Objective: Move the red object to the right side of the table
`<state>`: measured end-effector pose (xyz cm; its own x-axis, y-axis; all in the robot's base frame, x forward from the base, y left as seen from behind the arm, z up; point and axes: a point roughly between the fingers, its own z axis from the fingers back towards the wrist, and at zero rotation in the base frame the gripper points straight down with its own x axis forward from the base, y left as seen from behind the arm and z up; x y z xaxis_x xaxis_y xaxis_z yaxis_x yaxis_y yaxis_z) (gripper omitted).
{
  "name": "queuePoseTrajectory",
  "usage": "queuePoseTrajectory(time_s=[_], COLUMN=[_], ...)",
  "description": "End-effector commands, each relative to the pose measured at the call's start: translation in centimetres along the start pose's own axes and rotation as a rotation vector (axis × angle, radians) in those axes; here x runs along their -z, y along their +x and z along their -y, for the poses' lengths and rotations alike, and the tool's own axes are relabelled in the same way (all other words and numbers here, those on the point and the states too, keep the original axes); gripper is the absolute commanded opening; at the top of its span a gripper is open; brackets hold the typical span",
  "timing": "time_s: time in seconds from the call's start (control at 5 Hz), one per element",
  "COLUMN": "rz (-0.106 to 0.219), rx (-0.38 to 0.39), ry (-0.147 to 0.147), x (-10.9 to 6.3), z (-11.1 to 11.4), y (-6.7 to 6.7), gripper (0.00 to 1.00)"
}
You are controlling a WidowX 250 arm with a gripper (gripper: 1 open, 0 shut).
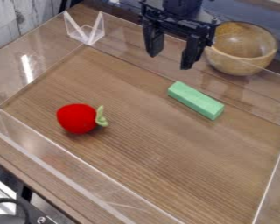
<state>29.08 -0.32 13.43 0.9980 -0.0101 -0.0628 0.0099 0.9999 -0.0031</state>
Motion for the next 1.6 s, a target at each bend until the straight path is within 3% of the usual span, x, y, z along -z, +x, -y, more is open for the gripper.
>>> queuePoseTrajectory(time_s=[0.0, 0.2, 0.4, 0.6, 1.4], rz=[-0.03, -0.1, -0.104, -0.106, -0.104], rx=[0.071, 0.298, 0.545, 0.686, 0.724], ry=[0.012, 0.027, 0.064, 0.104, 0.146], x=[0.6, 2.9, 4.1, 4.9, 9.3], z=[-1.4, -4.5, -7.7, -10.4, -12.0], y=[-1.1, -3.9, -6.9, -8.2, -7.8], gripper=[1.0, 1.0, 1.0, 1.0, 1.0])
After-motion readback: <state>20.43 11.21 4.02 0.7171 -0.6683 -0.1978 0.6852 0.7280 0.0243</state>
